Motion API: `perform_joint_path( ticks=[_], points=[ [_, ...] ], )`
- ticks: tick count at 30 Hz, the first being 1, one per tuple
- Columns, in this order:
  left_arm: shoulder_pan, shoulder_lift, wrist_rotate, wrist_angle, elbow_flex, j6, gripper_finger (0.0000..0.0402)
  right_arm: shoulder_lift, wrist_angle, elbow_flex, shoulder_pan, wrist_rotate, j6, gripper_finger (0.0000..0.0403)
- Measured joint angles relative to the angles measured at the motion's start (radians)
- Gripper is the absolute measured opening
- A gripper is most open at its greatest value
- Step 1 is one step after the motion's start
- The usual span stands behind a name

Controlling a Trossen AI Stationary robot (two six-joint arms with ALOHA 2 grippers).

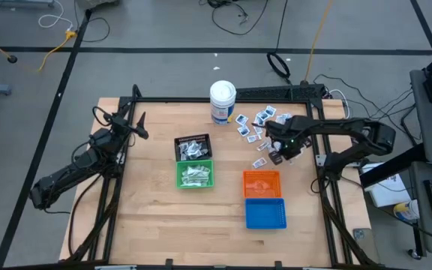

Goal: Pick & Place First Aid Supplies
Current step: Put the orange pad into the orange bin

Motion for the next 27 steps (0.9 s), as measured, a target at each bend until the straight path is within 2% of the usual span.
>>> perform_joint_path(
  ticks=[6, 12, 15, 21, 27],
  points=[
    [0.000, 0.000, 0.000, 0.000, 0.000, 0.000, 0.0317, -0.001, -0.117, 0.113, 0.000, 0.043, -0.075, 0.0002],
    [0.000, 0.000, 0.000, 0.000, 0.000, 0.000, 0.0310, 0.000, -0.212, 0.215, 0.000, 0.127, -0.072, 0.0001],
    [0.000, 0.000, 0.000, 0.000, 0.000, 0.000, 0.0315, 0.013, -0.225, 0.256, 0.002, 0.126, -0.067, 0.0001],
    [0.000, 0.000, 0.000, 0.000, 0.000, 0.000, 0.0327, 0.084, -0.219, 0.383, 0.104, 0.125, -0.076, 0.0001],
    [0.000, 0.000, 0.000, 0.000, 0.000, 0.000, 0.0328, 0.113, -0.190, 0.456, 0.257, 0.123, -0.100, 0.0000]
  ],
)
